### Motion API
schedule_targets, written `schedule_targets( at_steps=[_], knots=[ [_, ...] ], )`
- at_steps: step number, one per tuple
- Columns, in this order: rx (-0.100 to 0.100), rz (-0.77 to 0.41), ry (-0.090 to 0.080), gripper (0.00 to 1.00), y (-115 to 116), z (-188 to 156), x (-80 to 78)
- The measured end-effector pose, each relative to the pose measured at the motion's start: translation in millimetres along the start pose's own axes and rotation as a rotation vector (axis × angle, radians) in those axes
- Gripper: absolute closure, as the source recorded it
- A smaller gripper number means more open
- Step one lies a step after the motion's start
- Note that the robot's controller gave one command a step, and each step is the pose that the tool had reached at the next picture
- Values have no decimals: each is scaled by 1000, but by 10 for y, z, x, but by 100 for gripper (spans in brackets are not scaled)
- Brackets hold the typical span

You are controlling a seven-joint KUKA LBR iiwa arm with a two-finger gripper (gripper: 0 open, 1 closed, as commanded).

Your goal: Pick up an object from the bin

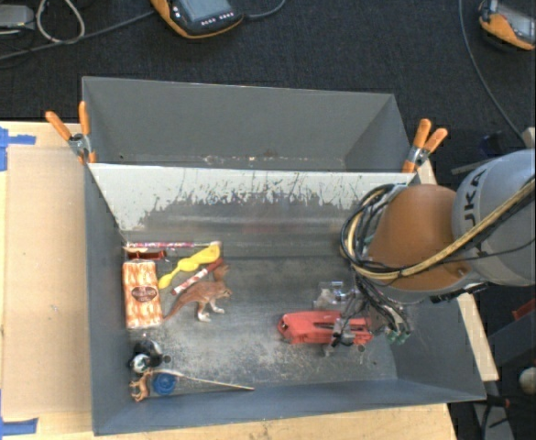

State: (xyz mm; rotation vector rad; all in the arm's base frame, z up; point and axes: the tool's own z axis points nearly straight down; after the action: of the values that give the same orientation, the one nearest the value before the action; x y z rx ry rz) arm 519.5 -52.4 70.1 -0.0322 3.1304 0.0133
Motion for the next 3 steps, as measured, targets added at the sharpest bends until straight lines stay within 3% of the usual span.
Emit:
schedule_targets(
  at_steps=[1,2,3],
  knots=[
    [0,0,0,100,0,0,0],
    [-1,-45,8,100,-21,-559,-73],
    [0,-67,-2,100,-55,-525,-279]
  ],
)
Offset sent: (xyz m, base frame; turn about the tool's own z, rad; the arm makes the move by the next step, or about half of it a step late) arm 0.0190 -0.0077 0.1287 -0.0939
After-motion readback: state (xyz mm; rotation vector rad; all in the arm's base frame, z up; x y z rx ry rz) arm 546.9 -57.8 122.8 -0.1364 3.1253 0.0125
